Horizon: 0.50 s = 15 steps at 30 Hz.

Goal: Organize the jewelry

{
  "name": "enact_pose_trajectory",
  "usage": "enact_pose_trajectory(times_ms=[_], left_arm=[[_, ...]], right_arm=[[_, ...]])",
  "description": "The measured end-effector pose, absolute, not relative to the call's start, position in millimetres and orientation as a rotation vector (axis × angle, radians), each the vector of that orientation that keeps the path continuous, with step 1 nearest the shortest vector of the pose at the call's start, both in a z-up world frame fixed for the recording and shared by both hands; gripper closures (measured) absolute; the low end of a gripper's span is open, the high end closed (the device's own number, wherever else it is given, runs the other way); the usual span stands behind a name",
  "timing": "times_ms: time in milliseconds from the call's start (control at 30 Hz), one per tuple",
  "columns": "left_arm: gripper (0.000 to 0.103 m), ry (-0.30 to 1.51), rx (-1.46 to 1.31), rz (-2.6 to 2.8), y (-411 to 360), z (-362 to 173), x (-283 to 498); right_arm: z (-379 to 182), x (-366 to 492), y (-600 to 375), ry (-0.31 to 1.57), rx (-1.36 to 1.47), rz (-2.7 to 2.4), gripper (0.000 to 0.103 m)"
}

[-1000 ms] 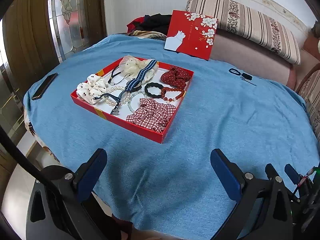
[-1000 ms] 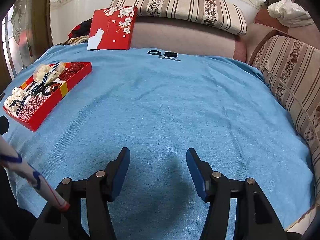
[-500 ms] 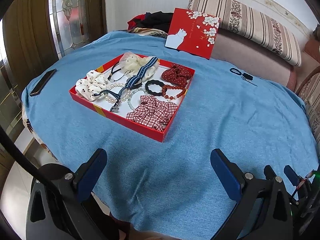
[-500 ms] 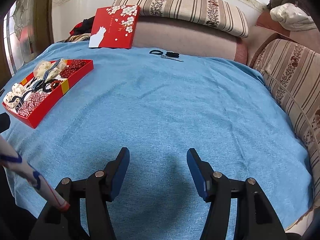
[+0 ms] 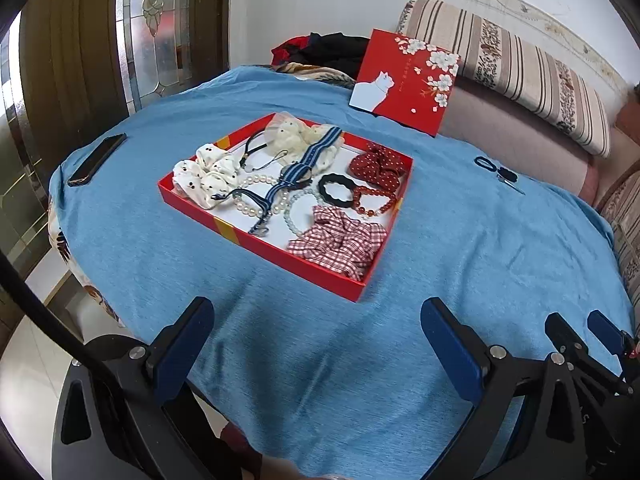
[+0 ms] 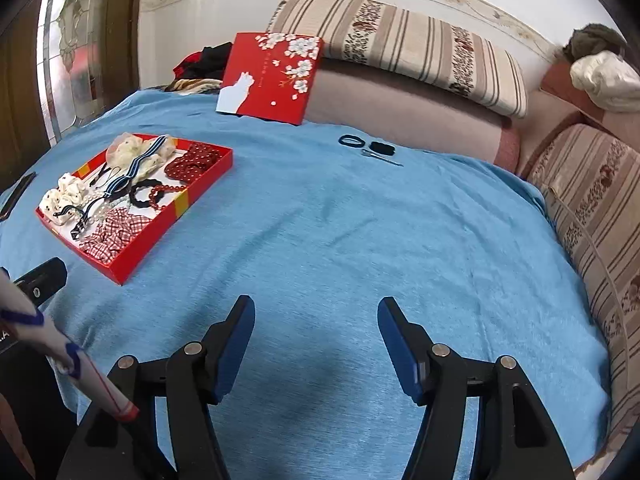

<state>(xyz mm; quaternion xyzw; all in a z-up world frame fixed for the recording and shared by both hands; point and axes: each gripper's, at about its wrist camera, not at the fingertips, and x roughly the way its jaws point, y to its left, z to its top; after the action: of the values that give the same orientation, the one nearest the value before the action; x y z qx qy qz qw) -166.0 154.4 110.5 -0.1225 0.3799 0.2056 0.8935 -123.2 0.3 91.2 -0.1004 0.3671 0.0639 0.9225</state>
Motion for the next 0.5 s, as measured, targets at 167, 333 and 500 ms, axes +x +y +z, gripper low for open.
enact_pose_trajectory(times_ms=[167,333,500], left_arm=[[0.0,0.785,-0.286,0.427,167,111,-170],[0.0,0.776,-0.302,0.424,174,112,-174],[0.0,0.785,-0.309,0.42,176,110,-176]], right_arm=[[92,-119,12,0.769,-0.214,0.148,0.035],[96,-118,22,0.763,-0.212,0.163,0.035],[99,-122,30,0.752,-0.224,0.175,0.035]])
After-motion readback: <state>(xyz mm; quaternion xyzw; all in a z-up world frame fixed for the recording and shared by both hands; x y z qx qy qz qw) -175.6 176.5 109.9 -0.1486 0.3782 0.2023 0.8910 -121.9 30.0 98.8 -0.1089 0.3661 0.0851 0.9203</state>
